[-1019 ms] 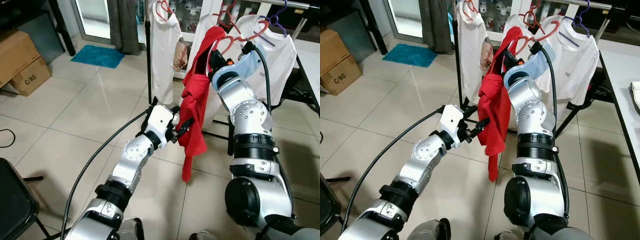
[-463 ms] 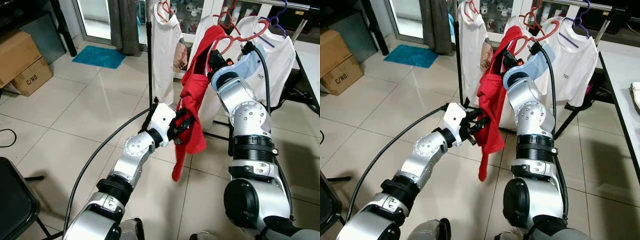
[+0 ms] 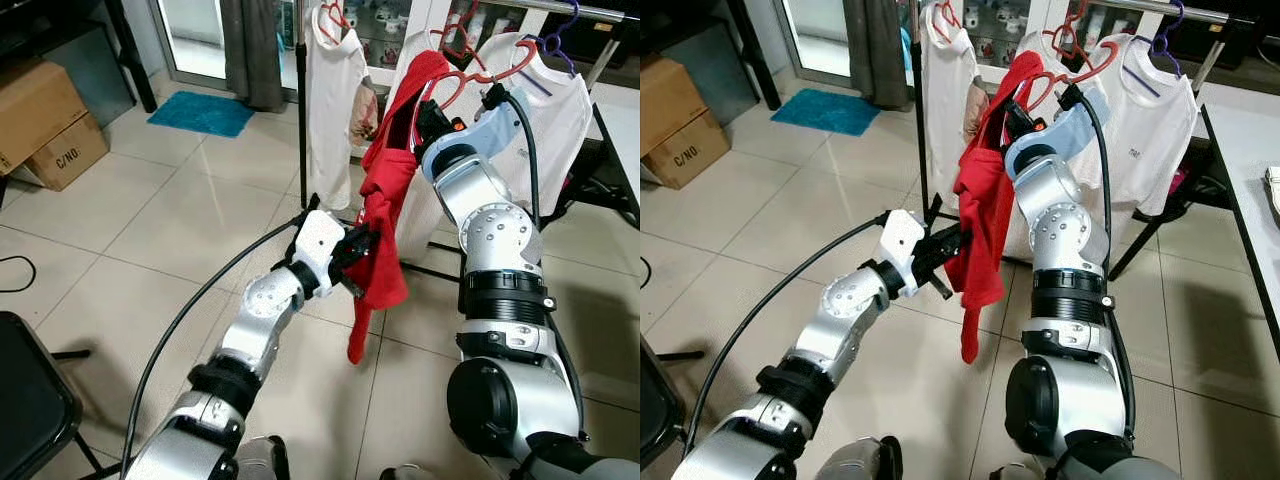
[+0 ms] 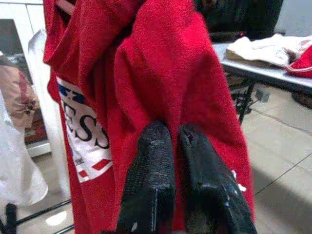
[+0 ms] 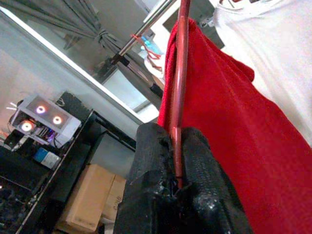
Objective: Hang hanger
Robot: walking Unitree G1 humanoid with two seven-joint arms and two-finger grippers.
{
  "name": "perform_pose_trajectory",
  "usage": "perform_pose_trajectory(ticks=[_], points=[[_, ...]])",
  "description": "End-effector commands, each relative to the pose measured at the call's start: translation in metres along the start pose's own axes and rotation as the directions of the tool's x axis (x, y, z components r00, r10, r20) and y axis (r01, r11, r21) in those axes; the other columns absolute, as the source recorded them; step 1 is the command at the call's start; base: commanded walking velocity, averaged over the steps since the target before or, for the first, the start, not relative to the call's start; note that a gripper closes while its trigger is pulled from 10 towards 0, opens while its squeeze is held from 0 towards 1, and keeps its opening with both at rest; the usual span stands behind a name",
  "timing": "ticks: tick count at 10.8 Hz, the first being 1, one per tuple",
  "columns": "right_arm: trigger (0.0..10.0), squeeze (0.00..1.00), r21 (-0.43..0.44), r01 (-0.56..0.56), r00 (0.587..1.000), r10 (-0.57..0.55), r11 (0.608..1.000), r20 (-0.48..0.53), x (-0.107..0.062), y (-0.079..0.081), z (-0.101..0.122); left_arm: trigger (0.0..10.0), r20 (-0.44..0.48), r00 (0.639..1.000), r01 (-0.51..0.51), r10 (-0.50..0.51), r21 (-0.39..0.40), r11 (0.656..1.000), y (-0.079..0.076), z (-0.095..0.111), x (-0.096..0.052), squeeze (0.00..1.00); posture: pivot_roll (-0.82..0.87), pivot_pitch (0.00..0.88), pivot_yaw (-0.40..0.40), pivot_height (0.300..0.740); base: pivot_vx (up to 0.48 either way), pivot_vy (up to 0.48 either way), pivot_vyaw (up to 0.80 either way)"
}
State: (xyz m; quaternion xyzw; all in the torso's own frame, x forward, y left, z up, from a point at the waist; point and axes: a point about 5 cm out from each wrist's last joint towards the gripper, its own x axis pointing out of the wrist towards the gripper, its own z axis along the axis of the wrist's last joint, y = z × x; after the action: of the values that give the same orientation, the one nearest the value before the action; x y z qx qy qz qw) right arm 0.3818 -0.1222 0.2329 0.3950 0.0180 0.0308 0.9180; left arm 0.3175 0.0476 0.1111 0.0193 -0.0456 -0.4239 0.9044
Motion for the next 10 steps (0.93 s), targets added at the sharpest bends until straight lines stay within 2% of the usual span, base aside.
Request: perform_pose_trajectory(ticks=[1, 3, 5, 6, 8, 10], points=[[10.0, 0.00, 0.018, 0.001, 1.000, -0.001, 1.000, 0.018, -0.001, -0.001, 0.004, 0.0, 0.024, 0.999, 0.031, -0.031, 0.022, 0.999, -0.003, 0.004, -0.003, 0.00, 0.04, 0.030, 0.010, 0.740, 0.000, 0.000, 0.00], [10.0, 0.00, 0.037, 0.067, 0.998, -0.068, 0.997, 0.016, 0.005, -0.018, 0.004, 0.0, 0.032, 0.993, 0.106, -0.111, 0.132, 0.986, -0.010, 0.009, -0.017, 0.00, 0.04, 0.033, 0.009, 0.740, 0.000, 0.000, 0.00], [10.0, 0.00, 0.022, 0.104, 0.995, -0.104, 0.994, 0.009, 0.009, -0.029, 0.005, 0.0, 0.036, 0.987, 0.148, -0.158, 0.206, 0.967, -0.015, 0.016, -0.029, 0.00, 0.06, 0.037, 0.004, 0.740, 0.000, 0.000, 0.00], [10.0, 0.00, -0.004, 0.132, 0.991, -0.132, 0.991, -0.008, 0.012, -0.040, 0.000, 0.0, -0.011, 0.970, 0.233, -0.241, 0.306, 0.923, -0.022, 0.020, -0.041, 0.00, 0.07, 0.038, 0.000, 0.740, 0.000, 0.000, 0.00], [10.0, 0.00, -0.015, 0.153, 0.988, -0.154, 0.988, -0.017, 0.014, -0.047, -0.003, 0.0, -0.058, 0.951, 0.305, -0.305, 0.351, 0.885, -0.028, 0.020, -0.047, 0.00, 0.07, 0.039, 0.002, 0.740, 0.000, 0.000, 0.00], [10.0, 0.00, -0.024, 0.164, 0.986, -0.164, 0.986, -0.023, 0.016, -0.051, -0.006, 0.0, -0.094, 0.938, 0.345, -0.335, 0.365, 0.865, -0.029, 0.024, -0.050, 0.00, 0.07, 0.038, 0.003, 0.740, 0.000, 0.000, 0.00]])
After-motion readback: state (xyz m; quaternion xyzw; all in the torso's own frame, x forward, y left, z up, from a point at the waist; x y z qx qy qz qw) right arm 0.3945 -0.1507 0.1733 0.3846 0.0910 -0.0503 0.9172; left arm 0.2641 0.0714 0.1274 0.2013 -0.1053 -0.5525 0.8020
